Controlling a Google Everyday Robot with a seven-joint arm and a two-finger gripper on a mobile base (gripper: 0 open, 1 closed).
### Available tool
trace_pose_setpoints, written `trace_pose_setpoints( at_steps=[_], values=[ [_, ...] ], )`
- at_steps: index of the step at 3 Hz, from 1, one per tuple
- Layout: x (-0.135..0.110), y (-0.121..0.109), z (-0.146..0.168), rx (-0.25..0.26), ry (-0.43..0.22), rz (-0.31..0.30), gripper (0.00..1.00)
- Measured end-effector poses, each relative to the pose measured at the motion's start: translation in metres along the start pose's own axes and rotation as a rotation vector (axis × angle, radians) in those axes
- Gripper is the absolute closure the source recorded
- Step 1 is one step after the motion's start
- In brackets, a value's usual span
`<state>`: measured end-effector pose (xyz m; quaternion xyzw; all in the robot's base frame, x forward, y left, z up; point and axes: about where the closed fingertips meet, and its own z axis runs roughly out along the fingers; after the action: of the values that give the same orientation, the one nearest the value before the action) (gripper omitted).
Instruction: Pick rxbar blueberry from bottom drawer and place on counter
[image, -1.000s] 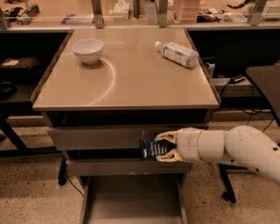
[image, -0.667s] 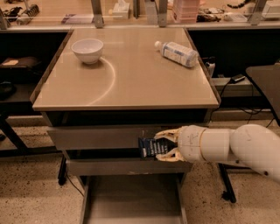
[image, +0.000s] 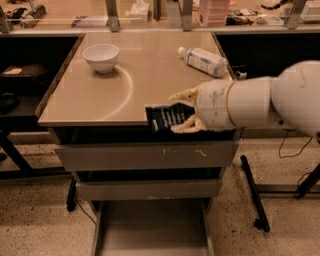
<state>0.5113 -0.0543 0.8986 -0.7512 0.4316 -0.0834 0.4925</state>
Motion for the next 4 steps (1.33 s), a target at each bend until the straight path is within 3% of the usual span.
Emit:
trace_pose_setpoints(
  at_steps=[1,2,3,4],
  values=[
    [-0.004,-0.033,-0.005,0.046,-0.009,-0.02,1.0],
    [-0.004,-0.032,-0.005,0.045,-0.008,-0.019,1.0],
    [0.006,-0.049,0.002,0.059,0.006,0.0,1.0],
    [0.042,-0.086,0.025,0.081,-0.001,0.057,1.0]
  ],
)
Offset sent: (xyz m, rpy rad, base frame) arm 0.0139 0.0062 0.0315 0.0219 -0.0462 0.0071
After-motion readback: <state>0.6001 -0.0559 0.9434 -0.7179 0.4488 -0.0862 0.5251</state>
